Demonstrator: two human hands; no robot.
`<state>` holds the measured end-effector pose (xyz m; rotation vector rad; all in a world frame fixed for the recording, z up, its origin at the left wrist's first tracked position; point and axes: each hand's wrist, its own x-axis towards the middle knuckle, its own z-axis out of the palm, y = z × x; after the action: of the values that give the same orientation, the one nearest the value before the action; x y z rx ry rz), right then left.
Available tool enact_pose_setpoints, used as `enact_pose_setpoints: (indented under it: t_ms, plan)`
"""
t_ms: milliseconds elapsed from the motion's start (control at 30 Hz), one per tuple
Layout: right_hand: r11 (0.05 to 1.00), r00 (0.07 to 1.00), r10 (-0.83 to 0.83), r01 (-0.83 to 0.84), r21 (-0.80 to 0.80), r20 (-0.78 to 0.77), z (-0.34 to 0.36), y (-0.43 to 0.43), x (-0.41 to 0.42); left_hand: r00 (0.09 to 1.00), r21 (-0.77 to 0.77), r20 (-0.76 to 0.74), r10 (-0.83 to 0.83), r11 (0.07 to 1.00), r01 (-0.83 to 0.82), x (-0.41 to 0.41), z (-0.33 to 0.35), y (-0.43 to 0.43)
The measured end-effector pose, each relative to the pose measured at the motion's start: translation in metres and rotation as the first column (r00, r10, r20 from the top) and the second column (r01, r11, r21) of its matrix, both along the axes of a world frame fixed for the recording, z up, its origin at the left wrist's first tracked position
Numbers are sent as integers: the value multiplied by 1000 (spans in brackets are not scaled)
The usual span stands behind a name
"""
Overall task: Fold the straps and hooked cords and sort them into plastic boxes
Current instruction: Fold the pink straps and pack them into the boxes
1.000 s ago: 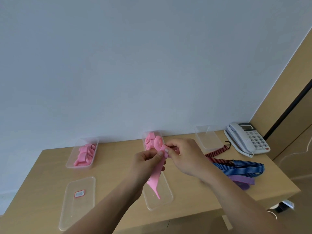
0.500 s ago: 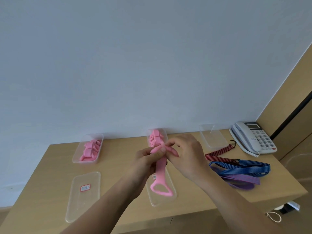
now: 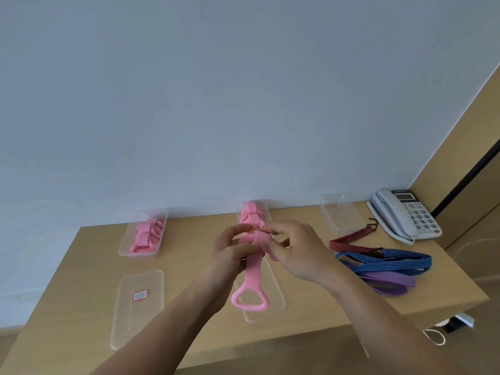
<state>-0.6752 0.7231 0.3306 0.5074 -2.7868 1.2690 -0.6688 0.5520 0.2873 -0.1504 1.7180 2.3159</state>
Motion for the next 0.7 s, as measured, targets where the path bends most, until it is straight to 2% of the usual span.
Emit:
enact_pose_setpoints:
  t_ms: [133,600,700]
  plan:
    - [1000,999,13,-12,10,-35,-2,-4,2,1000,38,24,3,999,-4,3,0,-3]
    - [982,972,-172,156,-106,-163,-9,-28,10,983,-187,179,-33,980,67,15,3,-24]
    - [983,952,-181,167,-78,-247,-9,-35,14,981,-135,183,-61,987,87,19,6,-31]
